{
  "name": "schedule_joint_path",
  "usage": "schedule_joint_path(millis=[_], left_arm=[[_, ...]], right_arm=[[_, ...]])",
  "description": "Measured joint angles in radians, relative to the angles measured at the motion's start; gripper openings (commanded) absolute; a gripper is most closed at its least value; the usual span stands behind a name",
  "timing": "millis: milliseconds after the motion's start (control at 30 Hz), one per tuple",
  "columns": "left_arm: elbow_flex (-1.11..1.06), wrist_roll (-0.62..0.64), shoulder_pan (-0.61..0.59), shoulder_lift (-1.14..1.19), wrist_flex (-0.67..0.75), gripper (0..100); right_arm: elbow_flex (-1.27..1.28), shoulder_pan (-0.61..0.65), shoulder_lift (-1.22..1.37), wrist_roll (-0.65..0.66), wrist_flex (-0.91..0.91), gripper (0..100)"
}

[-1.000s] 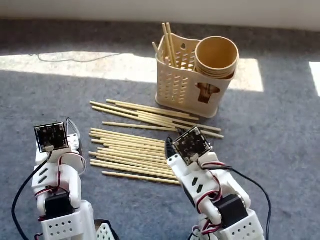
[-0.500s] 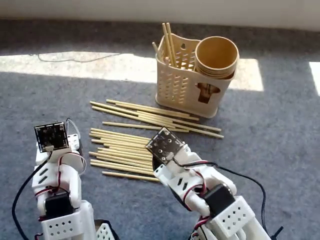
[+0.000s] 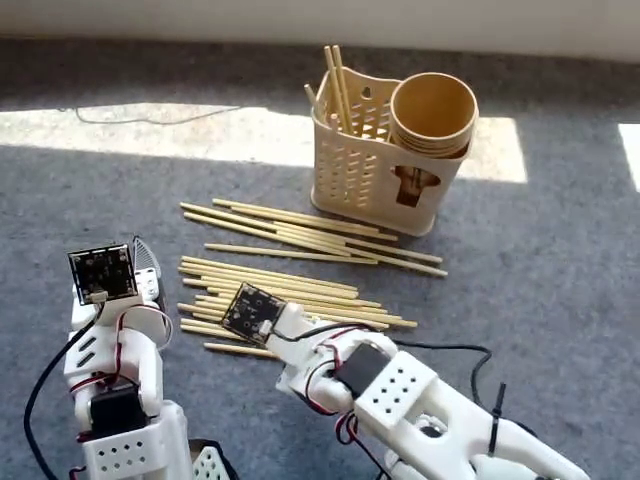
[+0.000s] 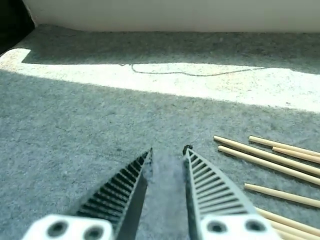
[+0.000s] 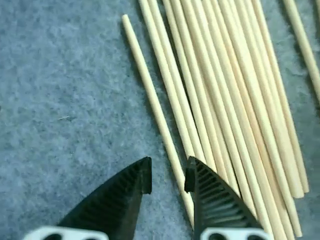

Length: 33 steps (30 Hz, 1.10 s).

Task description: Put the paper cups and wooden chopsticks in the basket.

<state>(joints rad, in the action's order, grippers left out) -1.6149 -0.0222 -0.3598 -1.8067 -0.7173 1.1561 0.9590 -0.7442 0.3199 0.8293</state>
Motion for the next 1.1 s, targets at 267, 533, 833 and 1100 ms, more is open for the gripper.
schedule_joint_path(millis=[267, 533, 833, 1100], left_arm=[[0.000, 0.000, 0.000, 0.000, 0.000, 11], [0.000, 0.000, 0.000, 0.000, 0.000, 11], [0.000, 0.000, 0.000, 0.000, 0.000, 11], [0.000, 0.000, 0.000, 0.000, 0.000, 11]], right_arm=[[-0.110, 0.058, 0.247, 0.000, -0.017, 11.5], [-0.219, 0.061, 0.463, 0.043, -0.018, 9.1], [-0.281, 0.058, 0.575, 0.069, -0.017, 9.0], [-0.296, 0.058, 0.585, 0.069, 0.025, 8.8]])
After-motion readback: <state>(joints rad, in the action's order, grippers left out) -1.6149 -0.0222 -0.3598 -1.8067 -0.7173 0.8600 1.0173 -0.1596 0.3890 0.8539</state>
